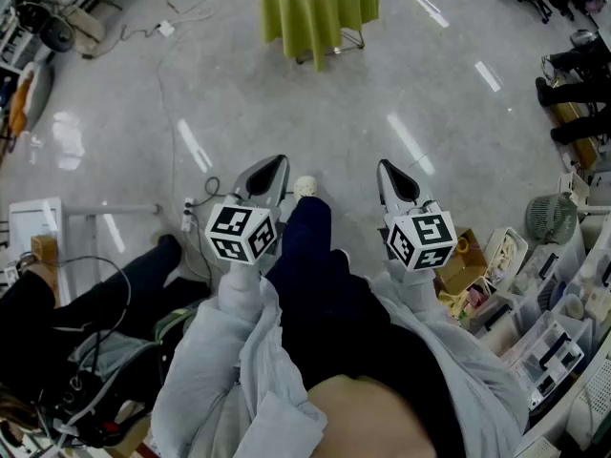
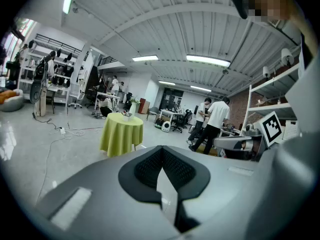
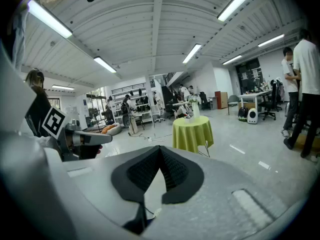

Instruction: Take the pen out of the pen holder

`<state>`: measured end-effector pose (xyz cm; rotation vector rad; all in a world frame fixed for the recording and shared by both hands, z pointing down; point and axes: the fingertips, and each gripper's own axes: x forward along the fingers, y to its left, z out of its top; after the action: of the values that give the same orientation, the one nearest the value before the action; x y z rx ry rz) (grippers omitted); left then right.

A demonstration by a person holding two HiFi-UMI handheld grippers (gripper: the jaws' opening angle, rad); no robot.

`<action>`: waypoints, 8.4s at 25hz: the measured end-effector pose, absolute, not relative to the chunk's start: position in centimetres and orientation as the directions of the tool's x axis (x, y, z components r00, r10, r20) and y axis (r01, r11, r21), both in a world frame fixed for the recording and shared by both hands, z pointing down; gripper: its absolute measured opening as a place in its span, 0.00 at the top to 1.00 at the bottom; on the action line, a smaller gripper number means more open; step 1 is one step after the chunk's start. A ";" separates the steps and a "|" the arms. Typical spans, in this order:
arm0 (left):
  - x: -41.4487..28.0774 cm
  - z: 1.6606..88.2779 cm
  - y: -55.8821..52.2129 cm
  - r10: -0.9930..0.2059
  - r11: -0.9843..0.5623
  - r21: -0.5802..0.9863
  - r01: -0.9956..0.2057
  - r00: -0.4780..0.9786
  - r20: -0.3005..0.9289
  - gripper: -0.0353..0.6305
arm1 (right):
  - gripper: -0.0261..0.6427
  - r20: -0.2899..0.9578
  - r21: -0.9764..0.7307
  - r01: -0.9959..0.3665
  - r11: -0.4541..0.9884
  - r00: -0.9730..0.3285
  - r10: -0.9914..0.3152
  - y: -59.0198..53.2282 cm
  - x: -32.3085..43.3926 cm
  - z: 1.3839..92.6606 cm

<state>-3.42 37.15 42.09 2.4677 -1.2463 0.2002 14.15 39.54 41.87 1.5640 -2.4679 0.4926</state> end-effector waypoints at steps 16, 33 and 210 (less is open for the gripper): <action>-3.7 40.3 44.9 -0.764 -0.510 0.257 -0.821 0.570 0.303 0.92 | 0.60 0.221 -0.248 -0.886 0.391 -0.445 -0.868 46.2 14.7 38.7; -3.0 41.4 38.9 -0.773 -0.499 0.270 -0.823 0.564 0.291 0.92 | 0.58 0.236 -0.206 -0.888 0.411 -0.453 -0.860 39.7 15.2 39.6; -13.1 49.9 -38.0 -0.803 -0.202 0.355 -0.913 0.362 0.474 0.92 | 0.91 0.541 0.167 -0.759 0.630 -0.464 -0.702 -45.9 6.0 50.2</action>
<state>-13.09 -37.97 49.94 2.0450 -1.4810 0.2459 5.95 -45.86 50.16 1.1389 -2.2758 0.1294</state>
